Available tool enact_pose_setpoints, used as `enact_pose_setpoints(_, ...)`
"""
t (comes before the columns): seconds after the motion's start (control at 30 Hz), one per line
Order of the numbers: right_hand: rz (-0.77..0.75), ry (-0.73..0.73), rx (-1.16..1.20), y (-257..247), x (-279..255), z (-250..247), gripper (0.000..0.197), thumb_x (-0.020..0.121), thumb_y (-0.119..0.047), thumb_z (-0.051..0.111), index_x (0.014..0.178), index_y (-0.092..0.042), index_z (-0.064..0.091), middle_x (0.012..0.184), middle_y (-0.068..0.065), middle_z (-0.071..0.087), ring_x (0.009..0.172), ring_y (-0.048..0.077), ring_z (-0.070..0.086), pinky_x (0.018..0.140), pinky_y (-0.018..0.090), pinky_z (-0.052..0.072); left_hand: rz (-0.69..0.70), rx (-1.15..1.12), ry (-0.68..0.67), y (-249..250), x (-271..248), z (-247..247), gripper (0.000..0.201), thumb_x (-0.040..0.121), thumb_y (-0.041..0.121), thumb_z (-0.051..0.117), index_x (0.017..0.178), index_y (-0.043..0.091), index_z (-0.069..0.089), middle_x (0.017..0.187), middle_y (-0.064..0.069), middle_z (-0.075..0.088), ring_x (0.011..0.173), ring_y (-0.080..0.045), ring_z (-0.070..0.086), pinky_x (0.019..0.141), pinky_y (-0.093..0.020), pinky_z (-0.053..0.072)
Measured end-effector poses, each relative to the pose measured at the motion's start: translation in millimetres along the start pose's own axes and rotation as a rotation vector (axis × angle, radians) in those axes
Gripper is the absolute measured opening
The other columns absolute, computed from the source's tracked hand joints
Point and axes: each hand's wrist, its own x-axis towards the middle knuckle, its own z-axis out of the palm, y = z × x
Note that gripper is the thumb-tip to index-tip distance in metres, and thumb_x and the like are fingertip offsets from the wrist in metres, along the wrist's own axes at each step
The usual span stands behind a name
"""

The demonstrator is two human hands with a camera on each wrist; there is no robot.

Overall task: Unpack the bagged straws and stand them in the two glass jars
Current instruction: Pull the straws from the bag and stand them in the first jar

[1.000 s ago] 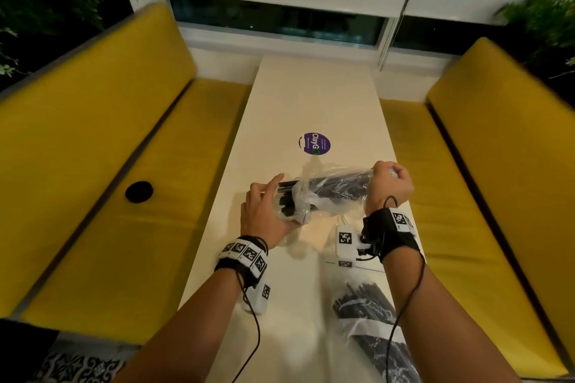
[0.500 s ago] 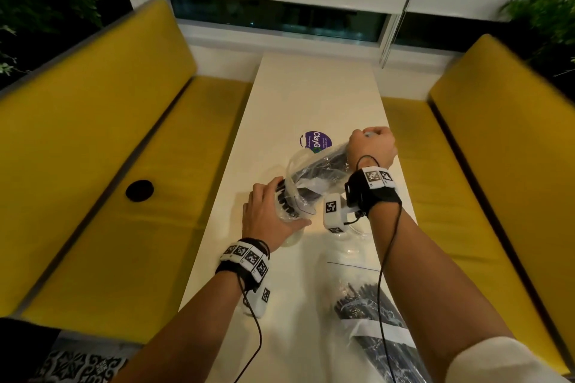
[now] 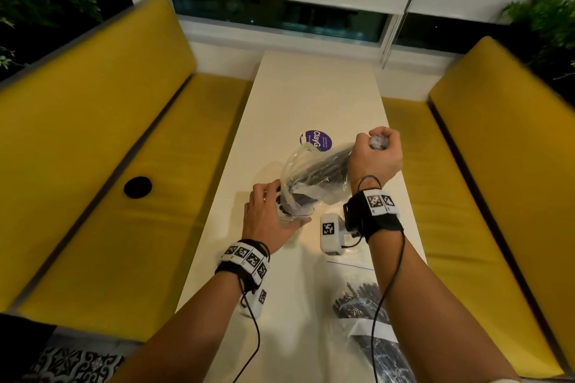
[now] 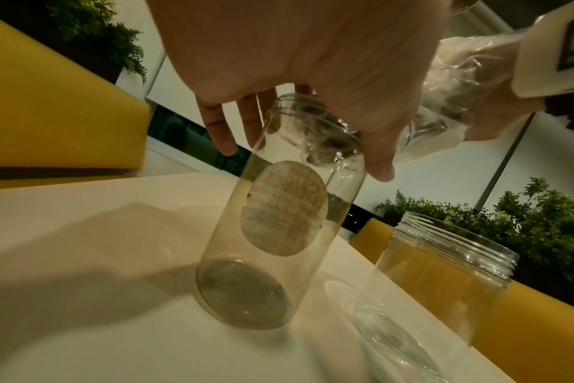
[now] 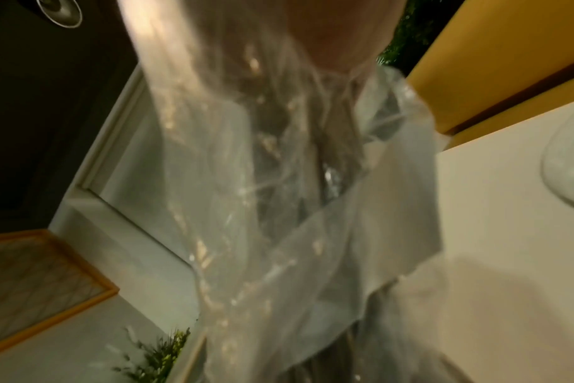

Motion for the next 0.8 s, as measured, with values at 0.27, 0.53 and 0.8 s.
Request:
enact_pose_setpoints(0.27,-0.122,-0.215,-0.017,-3,0,-7,0.008,0.084,-0.007,0.068,0.087,-0.014,0.064,0.077,-0.010,0.059,0.066,0.004,0.055,0.061,0.019,0.050,0.009,-0.008,0.003,0,1,-1,0.104,0.058,0.075,0.088,0.136,0.019,0.049,0.129,-0.001,0.050,0.115,-0.022,0.056,0.098,-0.045,0.057)
enact_pose_setpoints(0.53,-0.369,-0.661,-0.312,-31,-14,15,0.031,0.095,-0.043,0.070,0.113,-0.020,0.061,0.114,0.003,0.057,0.096,0.017,0.058,0.087,0.028,0.055,-0.001,0.000,0.000,0,0,6,0.094,0.061,0.077,0.082,0.130,0.021,0.051,0.120,0.002,0.047,0.111,-0.020,0.055,0.097,-0.044,0.057)
enact_pose_setpoints(0.8,-0.681,-0.806,-0.461,-32,-24,-4,0.046,0.093,-0.039,0.070,0.132,-0.024,0.051,0.122,0.002,0.050,0.098,0.024,0.061,0.082,0.042,0.060,-0.087,-0.233,0.055,4,-3,6,0.112,0.053,0.054,0.101,0.142,0.016,0.045,0.131,-0.002,0.057,0.122,-0.022,0.059,0.107,-0.041,0.054)
